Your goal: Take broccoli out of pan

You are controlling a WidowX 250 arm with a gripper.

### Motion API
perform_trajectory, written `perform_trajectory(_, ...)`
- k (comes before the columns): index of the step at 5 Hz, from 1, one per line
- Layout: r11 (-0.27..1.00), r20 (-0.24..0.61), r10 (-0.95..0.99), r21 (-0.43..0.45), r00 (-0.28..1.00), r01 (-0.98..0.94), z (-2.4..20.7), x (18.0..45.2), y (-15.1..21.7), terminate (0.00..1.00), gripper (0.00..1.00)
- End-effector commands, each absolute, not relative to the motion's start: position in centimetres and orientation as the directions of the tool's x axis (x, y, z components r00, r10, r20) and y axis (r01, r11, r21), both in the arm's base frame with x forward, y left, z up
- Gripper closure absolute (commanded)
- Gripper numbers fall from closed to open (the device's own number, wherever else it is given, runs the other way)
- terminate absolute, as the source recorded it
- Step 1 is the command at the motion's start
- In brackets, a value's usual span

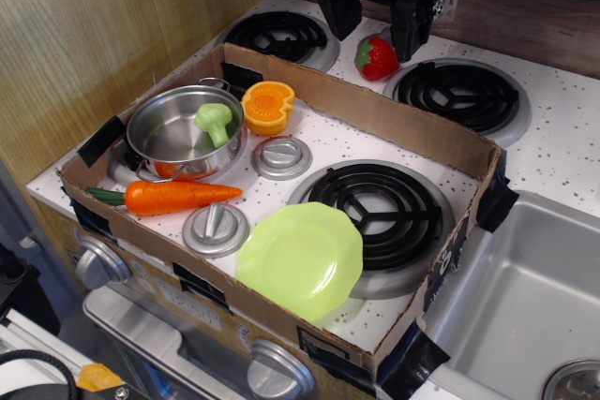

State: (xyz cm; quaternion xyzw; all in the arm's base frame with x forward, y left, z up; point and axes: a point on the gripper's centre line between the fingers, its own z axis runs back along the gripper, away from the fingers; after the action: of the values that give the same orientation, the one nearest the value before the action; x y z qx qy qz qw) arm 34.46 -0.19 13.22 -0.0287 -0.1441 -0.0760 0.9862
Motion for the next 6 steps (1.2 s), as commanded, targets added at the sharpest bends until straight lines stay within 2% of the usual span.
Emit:
perform_trajectory(1, 0.987, 0.289, -0.142, -0.035, 0.947, 0.158, 13.2, 34.5, -0.2, 0.00, 0.00)
perform_trajectory(2, 0.993, 0.334, -0.099, -0.033, 0.937, 0.116, 13.4, 33.4, 1.8, 0.00, 0.00)
perform_trajectory(3, 0.992, 0.369, -0.122, 0.029, 0.921, 0.120, 13.4, 32.7, 4.1, 0.00, 0.00)
perform_trajectory(4, 0.989, 0.347, -0.149, 0.057, 0.926, 0.137, 13.9, 31.7, 6.6, 0.00, 0.00)
perform_trajectory(6, 0.976, 0.363, -0.206, 0.140, 0.909, 0.165, 14.1, 31.1, 9.5, 0.00, 0.00)
